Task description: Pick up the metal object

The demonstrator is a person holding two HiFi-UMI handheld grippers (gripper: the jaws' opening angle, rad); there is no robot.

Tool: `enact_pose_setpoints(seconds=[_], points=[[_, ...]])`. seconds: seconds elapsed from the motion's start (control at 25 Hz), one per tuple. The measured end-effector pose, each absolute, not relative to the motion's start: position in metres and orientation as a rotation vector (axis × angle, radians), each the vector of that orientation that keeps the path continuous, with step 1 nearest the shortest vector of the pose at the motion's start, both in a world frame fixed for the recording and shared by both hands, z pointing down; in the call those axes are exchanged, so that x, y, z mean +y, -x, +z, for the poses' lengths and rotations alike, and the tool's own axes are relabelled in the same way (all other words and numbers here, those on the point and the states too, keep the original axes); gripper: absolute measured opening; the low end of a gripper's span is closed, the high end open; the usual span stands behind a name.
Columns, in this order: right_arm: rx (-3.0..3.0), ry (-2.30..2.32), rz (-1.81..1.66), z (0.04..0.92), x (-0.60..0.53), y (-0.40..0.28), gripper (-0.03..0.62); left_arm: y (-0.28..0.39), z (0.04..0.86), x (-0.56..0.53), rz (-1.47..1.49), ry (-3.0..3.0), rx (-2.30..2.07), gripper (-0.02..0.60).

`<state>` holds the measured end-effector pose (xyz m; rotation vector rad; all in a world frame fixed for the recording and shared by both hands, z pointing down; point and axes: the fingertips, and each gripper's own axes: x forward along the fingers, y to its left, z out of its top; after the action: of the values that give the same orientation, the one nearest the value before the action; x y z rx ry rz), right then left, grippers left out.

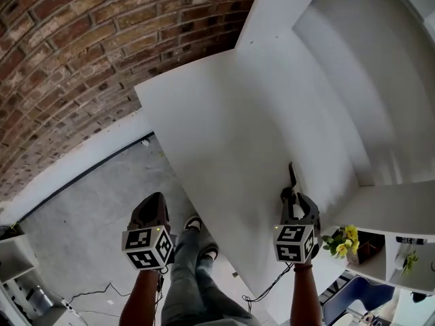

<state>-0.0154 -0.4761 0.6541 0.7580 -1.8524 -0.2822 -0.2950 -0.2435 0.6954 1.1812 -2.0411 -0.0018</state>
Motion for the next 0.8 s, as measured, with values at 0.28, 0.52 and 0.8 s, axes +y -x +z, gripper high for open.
enact_pose_setpoints(seconds=[0.28,0.52,0.8], points=[[-1.809,-0.791,-0.320,0.657,-0.483,0.016,0.072,0.304,0.704,-0.234,0.006,-1.154,-2.043,0.011],[-1.783,-0.804,-0.328,0.657,-0.484,0.016,0.057,0.308,0.705,-0.229,0.014,-1.149,-2.042,0.011],[-1.754,-0.824,-0.337,0.654,-0.486,0.014,0.047,0.315,0.699,-0.226,0.012,-1.146,-2.054,0.011]])
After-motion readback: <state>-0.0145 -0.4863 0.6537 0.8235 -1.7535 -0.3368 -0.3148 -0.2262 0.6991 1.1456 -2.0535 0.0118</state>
